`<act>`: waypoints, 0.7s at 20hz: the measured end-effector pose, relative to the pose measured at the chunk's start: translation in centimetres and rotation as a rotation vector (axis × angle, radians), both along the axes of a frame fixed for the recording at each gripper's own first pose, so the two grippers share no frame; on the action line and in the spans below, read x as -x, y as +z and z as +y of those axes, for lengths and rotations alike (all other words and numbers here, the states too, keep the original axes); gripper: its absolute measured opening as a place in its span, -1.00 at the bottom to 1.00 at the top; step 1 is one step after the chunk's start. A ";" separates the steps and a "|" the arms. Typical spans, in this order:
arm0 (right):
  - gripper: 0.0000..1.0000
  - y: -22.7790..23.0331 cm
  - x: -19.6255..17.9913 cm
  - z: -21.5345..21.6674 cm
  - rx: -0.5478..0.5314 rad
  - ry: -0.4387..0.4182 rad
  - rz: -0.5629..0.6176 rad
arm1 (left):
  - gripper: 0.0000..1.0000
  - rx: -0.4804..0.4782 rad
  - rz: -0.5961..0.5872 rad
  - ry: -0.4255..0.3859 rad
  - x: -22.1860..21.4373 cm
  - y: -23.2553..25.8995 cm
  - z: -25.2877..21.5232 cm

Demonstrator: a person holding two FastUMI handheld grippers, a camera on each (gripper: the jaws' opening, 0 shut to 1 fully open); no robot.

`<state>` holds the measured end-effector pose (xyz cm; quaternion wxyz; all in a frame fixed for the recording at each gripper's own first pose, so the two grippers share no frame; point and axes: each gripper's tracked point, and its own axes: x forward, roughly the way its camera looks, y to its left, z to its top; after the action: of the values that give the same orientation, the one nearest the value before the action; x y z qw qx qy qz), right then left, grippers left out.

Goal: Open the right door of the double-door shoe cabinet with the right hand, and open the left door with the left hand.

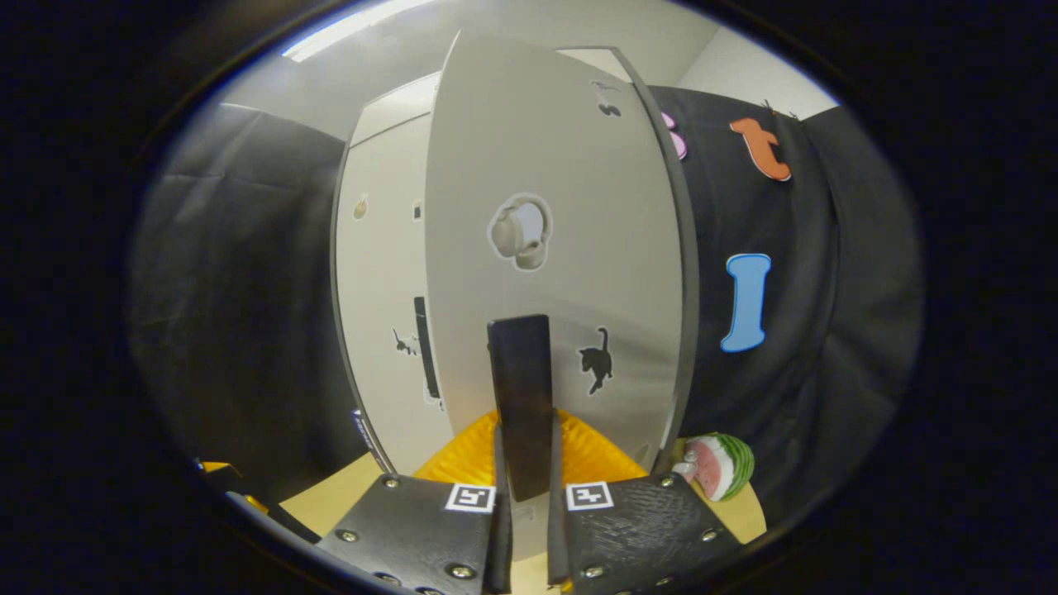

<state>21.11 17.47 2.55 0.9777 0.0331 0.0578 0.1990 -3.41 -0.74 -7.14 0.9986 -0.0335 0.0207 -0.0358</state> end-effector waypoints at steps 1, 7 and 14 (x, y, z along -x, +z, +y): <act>-0.65 0.0 0.0 -0.3 -0.001 -0.007 -0.002 | 0.94 0.000 -0.002 -0.011 0.1 0.0 -0.5; -0.67 0.2 0.8 -3.0 -0.021 -0.044 -0.014 | 0.93 -0.006 -0.010 -0.049 0.6 0.0 -2.2; -0.81 0.5 0.3 -7.1 0.022 -0.117 -0.049 | 0.92 -0.027 0.003 -0.071 0.7 -0.9 -3.1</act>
<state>20.83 10.40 3.07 0.9891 0.0209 0.0342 0.1417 -4.07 -3.82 -8.01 0.9970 -0.0195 0.0239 -0.0708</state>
